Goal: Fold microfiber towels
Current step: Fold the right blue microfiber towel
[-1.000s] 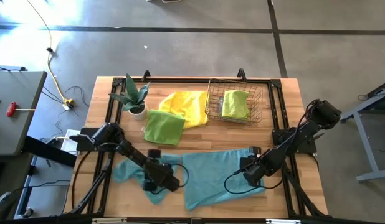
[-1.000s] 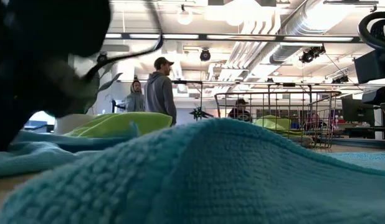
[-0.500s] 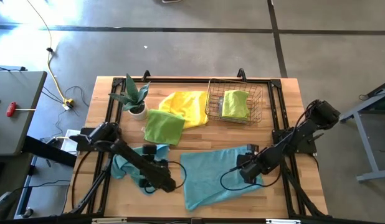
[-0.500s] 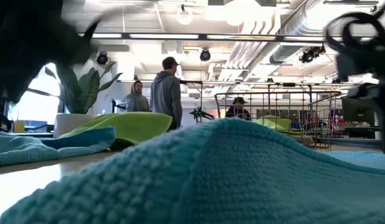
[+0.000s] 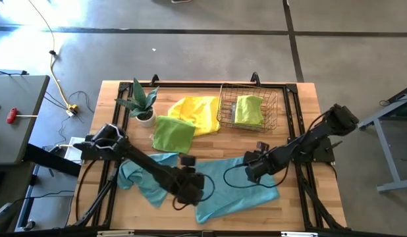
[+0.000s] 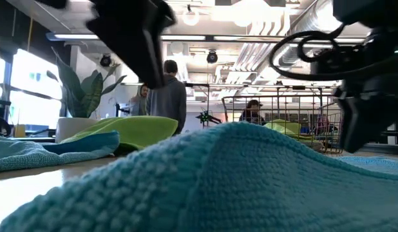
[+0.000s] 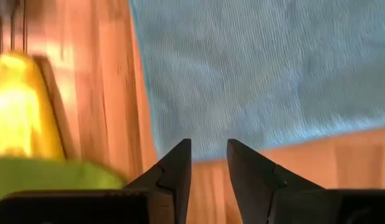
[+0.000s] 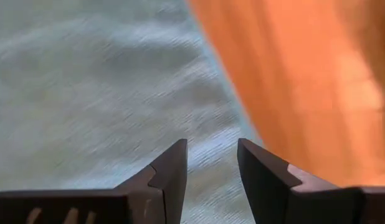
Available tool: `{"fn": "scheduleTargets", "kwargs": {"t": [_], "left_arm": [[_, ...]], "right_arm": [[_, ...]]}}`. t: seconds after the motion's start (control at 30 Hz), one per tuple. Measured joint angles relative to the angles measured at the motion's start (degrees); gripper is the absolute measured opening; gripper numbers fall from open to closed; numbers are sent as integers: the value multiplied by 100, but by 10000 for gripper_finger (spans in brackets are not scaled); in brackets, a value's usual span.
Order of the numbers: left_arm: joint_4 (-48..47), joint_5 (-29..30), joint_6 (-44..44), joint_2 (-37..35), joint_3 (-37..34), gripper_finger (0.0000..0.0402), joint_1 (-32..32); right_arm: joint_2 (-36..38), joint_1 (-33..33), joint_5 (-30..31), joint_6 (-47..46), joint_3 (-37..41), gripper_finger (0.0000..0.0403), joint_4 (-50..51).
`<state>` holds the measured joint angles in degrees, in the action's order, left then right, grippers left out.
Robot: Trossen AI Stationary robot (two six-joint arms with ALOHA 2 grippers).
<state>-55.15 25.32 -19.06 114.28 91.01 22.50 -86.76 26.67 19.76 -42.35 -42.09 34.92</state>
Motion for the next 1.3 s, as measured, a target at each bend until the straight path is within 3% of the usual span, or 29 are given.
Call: {"fn": "scheduleTargets", "kwargs": {"t": [0.1,0.2,0.4,0.53,0.63,0.77,0.9,1.07,1.3], "left_arm": [[805,-14,417,60,-53,94,-231],[1434,-372,613,68,-351,94,-453],[2951,-1533,415,78,-1197,94,-672],[3563,-1722,194,78,-1740,94,-668],[3591,-1670,71,76,-1949,94,-673],[3619,-1563,-35,35,-2239,94,-737],[3556,-1511,17,24,-2327,94,-862],[3205,-1214,266,0,-2328,94,-1076],[2538,-758,382,-97,-2344,94,-1393]], "right_arm": [[3,-177,192,44,-4,134,30],[12,-304,9,126,-17,134,87],[116,-178,-1188,127,-22,133,344],[137,57,-1928,55,-22,133,656],[136,237,-2036,-20,-19,133,809],[122,359,-1697,-4,-17,133,758],[120,246,-941,158,-17,133,733],[120,-138,-97,516,-17,133,721],[120,-768,445,1279,-17,133,731]]}}
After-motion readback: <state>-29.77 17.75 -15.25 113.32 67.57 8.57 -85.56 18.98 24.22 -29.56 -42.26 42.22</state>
